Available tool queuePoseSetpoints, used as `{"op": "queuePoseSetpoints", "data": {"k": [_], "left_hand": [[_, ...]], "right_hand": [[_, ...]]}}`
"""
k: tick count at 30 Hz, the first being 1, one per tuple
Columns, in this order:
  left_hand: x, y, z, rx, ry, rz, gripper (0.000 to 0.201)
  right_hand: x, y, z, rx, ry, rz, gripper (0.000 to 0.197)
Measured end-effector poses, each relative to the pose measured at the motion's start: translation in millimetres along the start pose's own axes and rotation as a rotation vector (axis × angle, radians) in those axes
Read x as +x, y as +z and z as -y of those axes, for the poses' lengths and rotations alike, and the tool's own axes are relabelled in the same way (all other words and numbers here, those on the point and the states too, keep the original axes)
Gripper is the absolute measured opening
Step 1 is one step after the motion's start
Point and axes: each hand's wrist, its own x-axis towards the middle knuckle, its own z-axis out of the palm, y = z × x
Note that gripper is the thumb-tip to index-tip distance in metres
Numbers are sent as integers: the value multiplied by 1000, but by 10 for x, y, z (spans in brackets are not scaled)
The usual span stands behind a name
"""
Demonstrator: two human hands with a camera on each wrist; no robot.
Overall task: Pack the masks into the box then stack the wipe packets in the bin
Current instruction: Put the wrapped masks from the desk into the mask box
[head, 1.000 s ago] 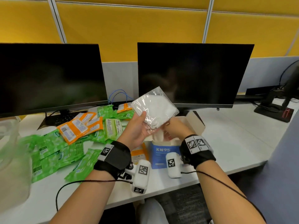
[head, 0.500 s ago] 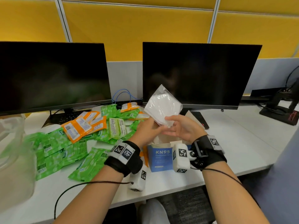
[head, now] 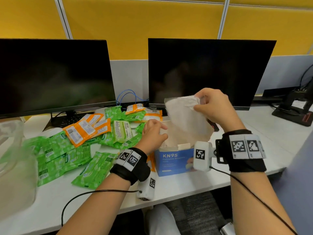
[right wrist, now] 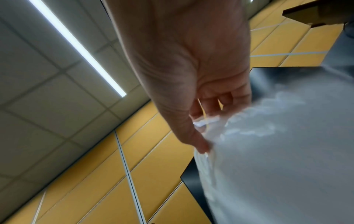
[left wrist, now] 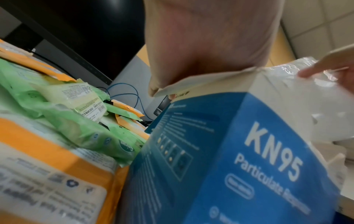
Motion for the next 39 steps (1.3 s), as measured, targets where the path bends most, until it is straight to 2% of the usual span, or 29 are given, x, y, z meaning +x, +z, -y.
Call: {"op": "queuePoseSetpoints", "data": {"k": [2, 3, 6, 11, 12, 15, 18, 20, 23, 26, 28, 30, 31, 33, 36, 38, 39], "left_hand": [[8, 8, -1, -8, -29, 6, 34], [10, 11, -2, -13, -44, 11, 34], [14, 22, -16, -41, -83, 22, 37], [-27, 24, -18, -117, -109, -11, 37], [-35, 23, -14, -132, -118, -36, 38], [-56, 1, -11, -195, -215, -84, 49], [-58, 14, 4, -428, -273, -12, 64], [-67, 25, 2, -543, -285, 33, 69], [-69, 36, -7, -640, -289, 18, 53], [-67, 62, 43, -742, -289, 27, 48], [-50, 125, 107, -774, -312, 43, 56], [-42, 175, 142, -795, -333, 56, 64], [-54, 178, 117, -825, -343, 54, 62], [-44, 224, 112, -873, -359, 25, 44], [14, 242, 209, -928, -416, -26, 39], [85, 208, 382, -849, -469, -64, 35], [112, 150, 463, -703, -436, -86, 35]], "right_hand": [[-39, -30, 66, 38, 11, -72, 21], [-55, -9, 92, 12, 20, -62, 22], [-100, 142, 161, -182, 50, 142, 26], [-57, 562, 74, -478, 148, 604, 42], [-43, 643, 18, -549, 189, 631, 41], [-20, 771, -117, -677, 298, 582, 33], [-12, 814, -136, -608, 377, 633, 35], [-30, 861, -97, -516, 358, 717, 40], [-65, 955, -18, -355, 230, 788, 42], [-97, 1015, 82, -99, 293, 806, 44], [-104, 1020, 132, 30, 401, 802, 69], [-83, 1038, 165, 4, 419, 805, 88], [-72, 1068, 182, -42, 406, 802, 91], [-51, 1151, 196, -83, 417, 741, 91], [-16, 1243, 154, -69, 494, 617, 91], [16, 1273, 88, -33, 513, 560, 85], [31, 1281, 53, -22, 514, 538, 84]]}}
